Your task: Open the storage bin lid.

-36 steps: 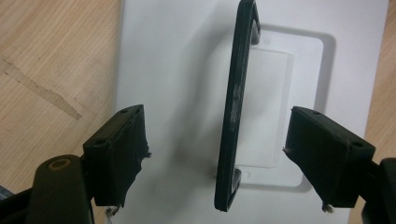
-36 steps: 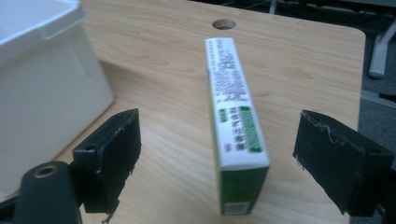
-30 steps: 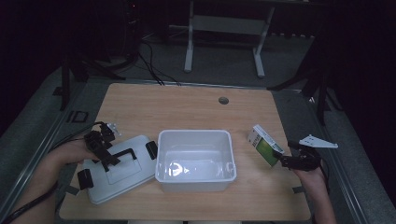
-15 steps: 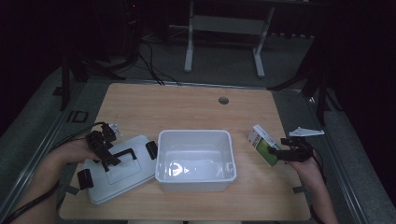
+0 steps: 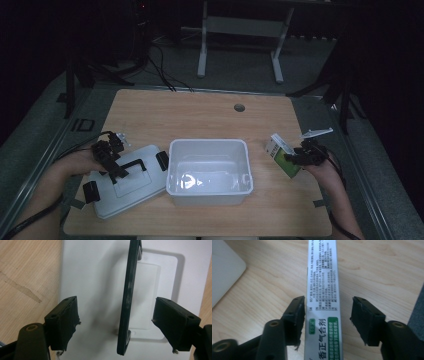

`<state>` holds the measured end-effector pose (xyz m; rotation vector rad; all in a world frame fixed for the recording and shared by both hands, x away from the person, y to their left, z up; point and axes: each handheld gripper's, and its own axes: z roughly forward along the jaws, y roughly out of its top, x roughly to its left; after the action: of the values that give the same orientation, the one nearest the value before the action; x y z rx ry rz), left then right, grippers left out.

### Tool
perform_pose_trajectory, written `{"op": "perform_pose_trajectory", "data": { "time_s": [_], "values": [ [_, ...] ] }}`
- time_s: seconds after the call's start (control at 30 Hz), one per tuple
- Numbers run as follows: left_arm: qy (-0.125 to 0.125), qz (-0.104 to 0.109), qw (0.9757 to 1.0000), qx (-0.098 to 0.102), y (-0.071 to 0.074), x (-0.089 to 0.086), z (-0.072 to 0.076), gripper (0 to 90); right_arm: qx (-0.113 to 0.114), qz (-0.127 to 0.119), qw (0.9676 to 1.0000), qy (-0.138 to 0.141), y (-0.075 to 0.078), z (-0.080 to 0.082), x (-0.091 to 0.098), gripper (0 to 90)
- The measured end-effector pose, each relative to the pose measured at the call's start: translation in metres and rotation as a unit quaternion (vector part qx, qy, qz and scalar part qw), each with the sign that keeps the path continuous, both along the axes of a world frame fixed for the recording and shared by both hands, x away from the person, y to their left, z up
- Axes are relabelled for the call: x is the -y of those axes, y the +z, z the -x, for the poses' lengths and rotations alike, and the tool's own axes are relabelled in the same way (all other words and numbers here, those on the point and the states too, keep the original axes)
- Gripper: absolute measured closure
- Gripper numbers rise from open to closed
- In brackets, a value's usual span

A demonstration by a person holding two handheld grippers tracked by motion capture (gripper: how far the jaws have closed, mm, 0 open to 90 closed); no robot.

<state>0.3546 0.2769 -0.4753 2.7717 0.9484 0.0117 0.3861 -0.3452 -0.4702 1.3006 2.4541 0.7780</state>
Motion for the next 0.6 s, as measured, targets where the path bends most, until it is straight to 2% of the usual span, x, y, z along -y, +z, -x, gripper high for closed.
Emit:
{"op": "perform_pose_trajectory", "data": {
  "time_s": [0.1,0.27,0.47,0.6],
  "values": [
    [0.0,-0.002,1.0,0.0,0.0,0.0,0.0,20.7,-0.027,0.019,0.9995,0.004,0.002,-0.006,-0.004,48.8],
    [-0.005,0.001,1.0,0.002,0.002,0.004,0.0,20.8,-0.053,0.049,0.9972,0.018,0.004,-0.013,-0.012,54.4],
    [-0.005,0.005,1.0,0.005,0.003,0.005,0.0,20.8,-0.074,0.073,0.9942,0.026,0.001,-0.018,-0.021,58.1],
    [-0.006,0.003,1.0,0.003,0.002,0.005,0.0,20.8,-0.077,0.081,0.9934,0.025,-0.001,-0.019,-0.022,60.9]
  ]
}}
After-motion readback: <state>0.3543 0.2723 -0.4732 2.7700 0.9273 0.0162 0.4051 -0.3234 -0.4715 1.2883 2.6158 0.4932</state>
